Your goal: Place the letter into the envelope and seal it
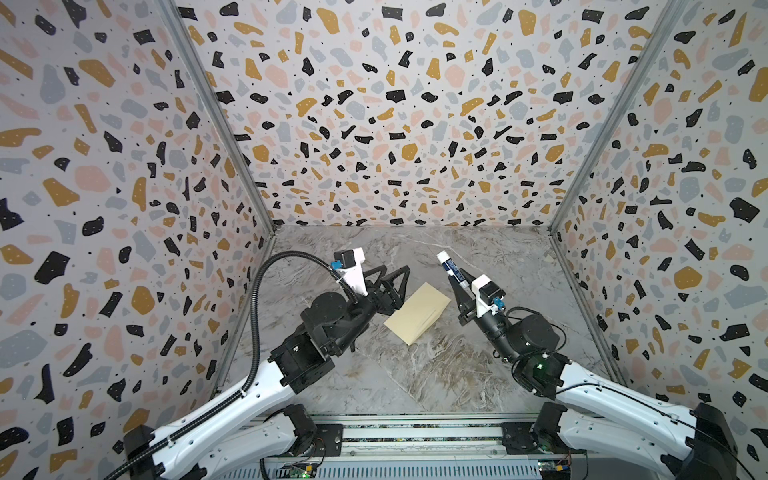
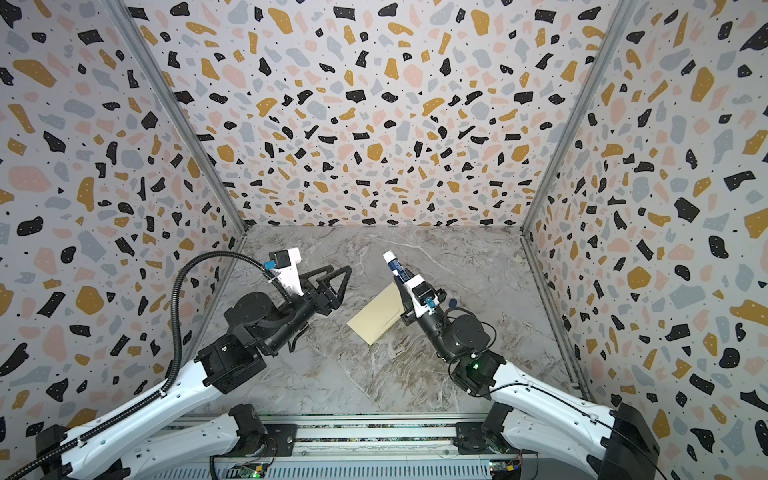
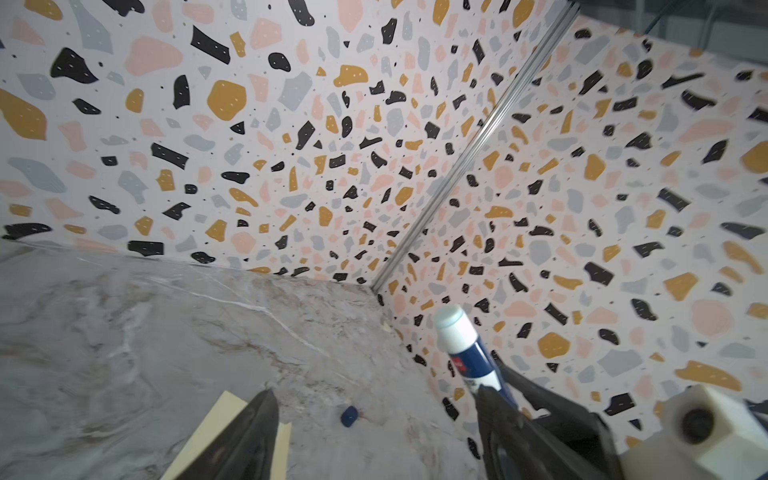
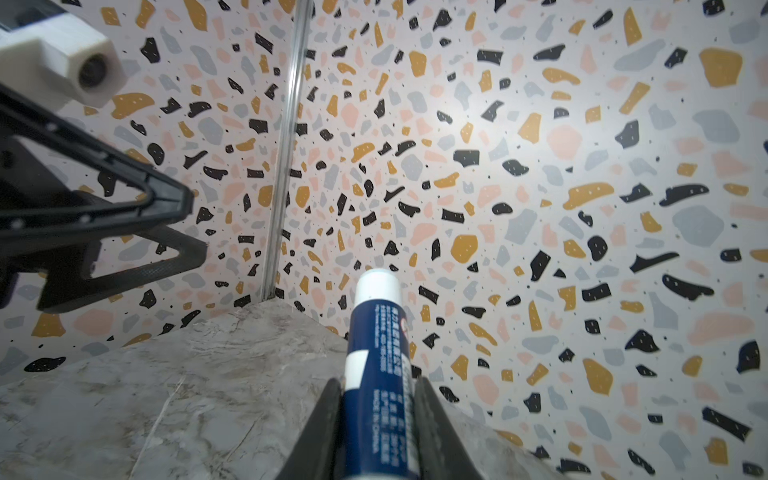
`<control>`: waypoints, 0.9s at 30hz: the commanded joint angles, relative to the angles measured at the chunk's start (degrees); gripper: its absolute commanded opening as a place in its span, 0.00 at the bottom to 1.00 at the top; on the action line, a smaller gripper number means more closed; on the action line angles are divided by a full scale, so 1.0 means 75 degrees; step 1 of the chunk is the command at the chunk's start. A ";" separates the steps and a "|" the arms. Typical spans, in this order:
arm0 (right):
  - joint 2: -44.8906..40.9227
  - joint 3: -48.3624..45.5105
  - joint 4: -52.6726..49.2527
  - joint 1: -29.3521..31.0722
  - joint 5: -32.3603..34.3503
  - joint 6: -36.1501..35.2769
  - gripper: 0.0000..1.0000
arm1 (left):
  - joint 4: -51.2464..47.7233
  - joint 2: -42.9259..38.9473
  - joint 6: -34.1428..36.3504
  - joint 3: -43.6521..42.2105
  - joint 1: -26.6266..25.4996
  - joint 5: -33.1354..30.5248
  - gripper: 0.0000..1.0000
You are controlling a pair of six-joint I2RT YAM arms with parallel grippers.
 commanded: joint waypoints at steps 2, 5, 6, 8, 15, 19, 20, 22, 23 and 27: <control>-0.0180 0.1070 -0.3045 -0.0260 0.0736 0.0948 0.00 | -0.0953 0.0943 0.1168 0.0247 -0.0046 -0.0195 0.75; -0.0186 0.1506 -0.4355 -0.0403 0.0744 0.1137 0.00 | -0.1008 0.1583 0.1527 0.0345 -0.0157 -0.0320 0.74; -0.0227 0.1583 -0.4708 -0.0418 0.0724 0.1113 0.00 | -0.1027 0.1791 0.1714 0.0381 -0.0212 -0.0357 0.74; -0.0332 0.1677 -0.5230 -0.0479 0.0638 0.1117 0.00 | -0.0985 0.2150 0.2039 0.0438 -0.0342 -0.0360 0.74; -0.0395 0.2198 -0.7003 -0.0992 0.0076 0.1096 0.00 | -0.0641 0.3455 0.3054 0.0563 -0.0726 -0.0487 0.75; -0.0593 0.2174 -0.7406 -0.1038 0.0238 0.1330 0.00 | -0.0629 0.4260 0.3438 0.0853 -0.0796 -0.0523 0.71; -0.0629 0.2161 -0.7511 -0.1071 0.0279 0.1459 0.00 | -0.0581 0.4498 0.3532 0.0939 -0.0829 -0.0572 0.70; -0.0655 0.2162 -0.7675 -0.1109 0.0325 0.1566 0.00 | -0.0474 0.4887 0.3663 0.1062 -0.0864 -0.0609 0.68; -0.0649 0.2151 -0.7765 -0.1121 0.0358 0.1580 0.00 | -0.0414 0.5090 0.3720 0.1131 -0.0866 -0.0604 0.68; -0.0656 0.2143 -0.8068 -0.1133 0.0302 0.1610 0.00 | -0.0427 0.5855 0.3937 0.1503 -0.0895 -0.0726 0.64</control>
